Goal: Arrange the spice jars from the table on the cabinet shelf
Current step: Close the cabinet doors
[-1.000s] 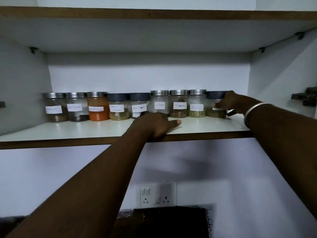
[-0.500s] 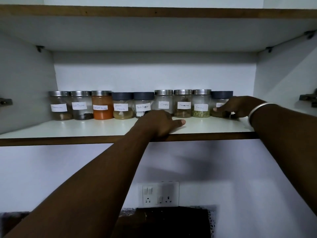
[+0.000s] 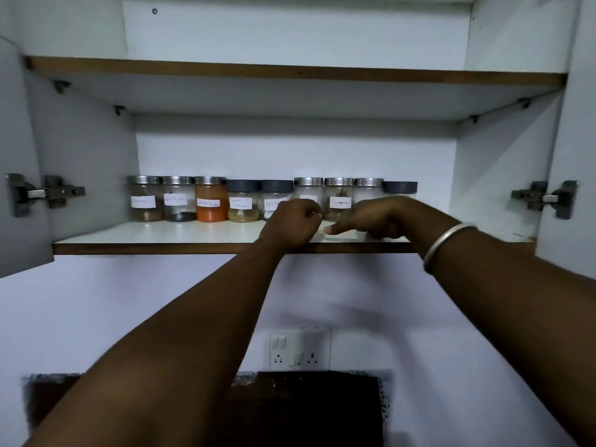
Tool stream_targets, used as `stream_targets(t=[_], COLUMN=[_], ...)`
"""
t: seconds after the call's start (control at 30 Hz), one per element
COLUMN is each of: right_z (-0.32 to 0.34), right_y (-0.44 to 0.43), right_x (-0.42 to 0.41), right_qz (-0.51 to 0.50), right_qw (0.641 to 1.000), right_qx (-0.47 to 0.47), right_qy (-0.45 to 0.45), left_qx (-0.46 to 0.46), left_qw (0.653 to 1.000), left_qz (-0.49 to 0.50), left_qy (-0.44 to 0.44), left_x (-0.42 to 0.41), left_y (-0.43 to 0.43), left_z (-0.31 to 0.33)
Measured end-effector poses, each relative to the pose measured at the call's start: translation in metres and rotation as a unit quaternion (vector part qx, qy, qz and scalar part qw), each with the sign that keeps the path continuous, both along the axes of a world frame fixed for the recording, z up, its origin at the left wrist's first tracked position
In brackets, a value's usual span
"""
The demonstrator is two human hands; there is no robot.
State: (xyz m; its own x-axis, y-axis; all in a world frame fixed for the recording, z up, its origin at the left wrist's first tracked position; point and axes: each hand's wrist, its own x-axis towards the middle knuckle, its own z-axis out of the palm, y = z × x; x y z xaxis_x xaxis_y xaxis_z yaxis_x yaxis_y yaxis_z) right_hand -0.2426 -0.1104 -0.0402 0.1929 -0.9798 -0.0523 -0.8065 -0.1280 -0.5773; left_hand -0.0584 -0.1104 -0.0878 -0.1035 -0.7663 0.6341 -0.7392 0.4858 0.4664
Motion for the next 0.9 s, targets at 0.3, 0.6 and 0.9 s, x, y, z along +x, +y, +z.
stream_targets(t=[0.3,0.6,0.9], right_z=[-0.039,-0.034,-0.036], right_y=[0.126,0.277,0.339], right_x=[0.142,0.306,0.387], right_qz=[0.272,0.466,0.491], right_qw=[0.901,0.745,0.697], right_qx=[-0.193,-0.314,-0.323], right_qy=[-0.278,-0.361,-0.411], left_qx=[-0.127,-0.370,-0.400], left_qw=[0.942,0.914,0.844], left_qz=[-0.068,0.135,0.346], left_qy=[0.302,0.097,-0.082], left_x=[0.085,0.220,0.276], left_y=[0.143,0.359,0.463], left_z=[-0.033,0.001,0.004])
